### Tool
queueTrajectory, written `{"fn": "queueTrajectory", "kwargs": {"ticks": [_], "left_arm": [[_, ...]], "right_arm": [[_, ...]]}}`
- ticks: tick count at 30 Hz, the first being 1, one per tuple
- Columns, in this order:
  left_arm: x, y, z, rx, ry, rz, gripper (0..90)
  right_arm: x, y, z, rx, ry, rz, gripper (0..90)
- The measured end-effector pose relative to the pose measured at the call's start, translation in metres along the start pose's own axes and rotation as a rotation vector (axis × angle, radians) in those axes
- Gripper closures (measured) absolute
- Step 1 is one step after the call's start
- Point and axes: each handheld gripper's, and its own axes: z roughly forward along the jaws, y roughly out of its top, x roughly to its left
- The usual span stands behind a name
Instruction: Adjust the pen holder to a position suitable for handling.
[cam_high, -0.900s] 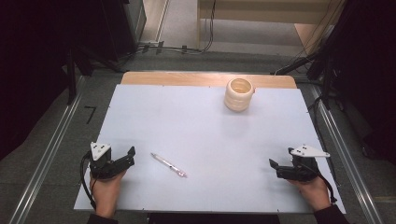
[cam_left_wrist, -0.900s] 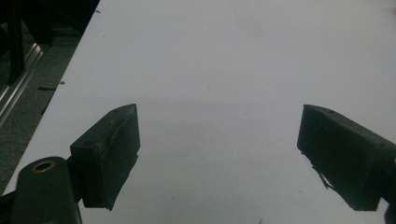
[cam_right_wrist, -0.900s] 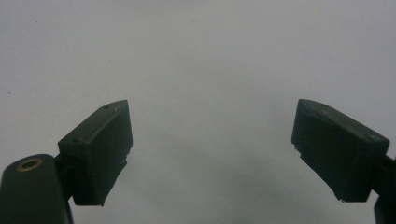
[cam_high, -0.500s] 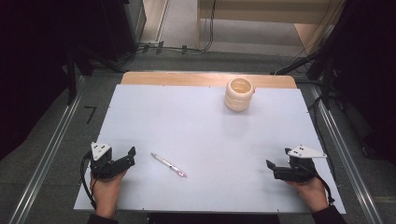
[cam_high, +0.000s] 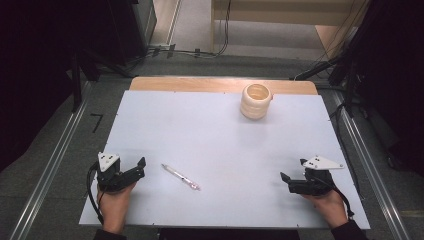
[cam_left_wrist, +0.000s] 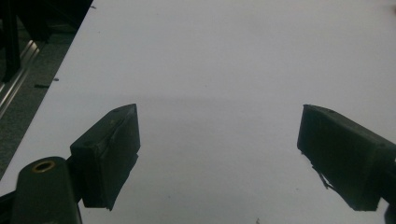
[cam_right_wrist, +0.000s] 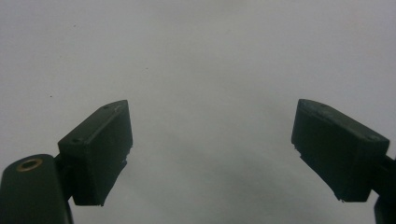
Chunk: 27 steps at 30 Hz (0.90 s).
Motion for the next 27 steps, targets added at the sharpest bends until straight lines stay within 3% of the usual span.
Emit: {"fn": "queueTrajectory", "kwargs": {"ticks": [15, 27], "left_arm": [[0.0, -0.001, 0.002, 0.006, -0.005, 0.0, 14.2], [0.0, -0.001, 0.002, 0.012, -0.005, 0.0, 14.3]], "right_arm": [[0.012, 0.006, 0.004, -0.007, 0.033, -0.019, 11.4], [0.031, 0.012, 0.011, -0.003, 0.08, -0.049, 11.4]]}}
